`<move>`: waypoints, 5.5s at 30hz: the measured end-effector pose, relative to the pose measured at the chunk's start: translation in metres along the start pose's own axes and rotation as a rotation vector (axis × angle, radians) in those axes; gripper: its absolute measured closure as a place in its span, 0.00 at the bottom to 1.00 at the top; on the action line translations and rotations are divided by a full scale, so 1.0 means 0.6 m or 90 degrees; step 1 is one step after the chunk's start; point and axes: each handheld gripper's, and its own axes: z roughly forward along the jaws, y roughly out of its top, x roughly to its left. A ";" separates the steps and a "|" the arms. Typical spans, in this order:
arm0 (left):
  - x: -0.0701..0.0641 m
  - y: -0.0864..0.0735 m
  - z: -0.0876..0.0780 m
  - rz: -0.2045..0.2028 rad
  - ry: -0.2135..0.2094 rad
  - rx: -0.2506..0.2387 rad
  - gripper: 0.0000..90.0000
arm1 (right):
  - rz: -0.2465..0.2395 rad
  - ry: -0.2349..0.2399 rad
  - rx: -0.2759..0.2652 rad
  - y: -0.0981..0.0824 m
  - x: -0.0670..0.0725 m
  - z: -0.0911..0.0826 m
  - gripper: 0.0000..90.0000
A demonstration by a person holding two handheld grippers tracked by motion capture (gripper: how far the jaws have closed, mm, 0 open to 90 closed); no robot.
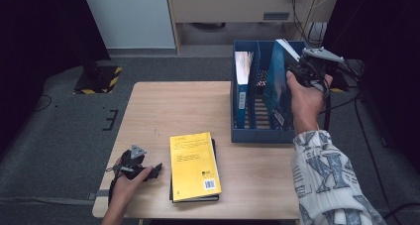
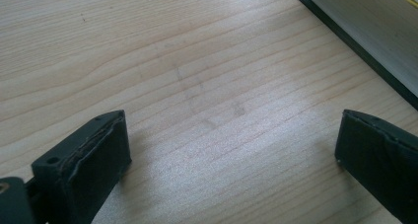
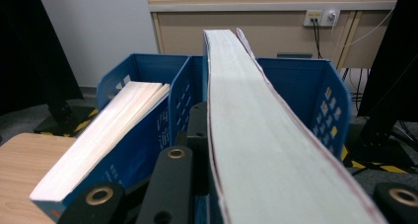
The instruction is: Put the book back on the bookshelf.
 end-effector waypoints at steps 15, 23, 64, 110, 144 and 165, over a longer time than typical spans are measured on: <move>0.000 0.000 -0.001 0.001 -0.003 0.001 0.00 | -0.017 -0.016 -0.014 -0.009 0.034 0.079 0.82; 0.000 0.000 0.000 0.001 -0.003 0.001 0.00 | -0.030 -0.026 -0.022 -0.021 0.047 0.098 0.82; 0.000 0.000 0.000 0.003 -0.004 -0.001 0.00 | 0.016 -0.035 -0.010 -0.107 0.036 0.152 0.82; -0.001 0.000 0.000 0.005 -0.007 -0.001 0.00 | -0.026 -0.030 0.081 -0.118 0.065 0.114 0.80; -0.001 0.001 0.001 0.008 -0.008 -0.001 0.00 | -0.032 -0.015 0.089 -0.098 0.064 0.117 0.77; -0.003 0.002 0.003 0.010 -0.011 -0.002 0.00 | -0.024 -0.016 0.120 -0.096 0.065 0.126 0.81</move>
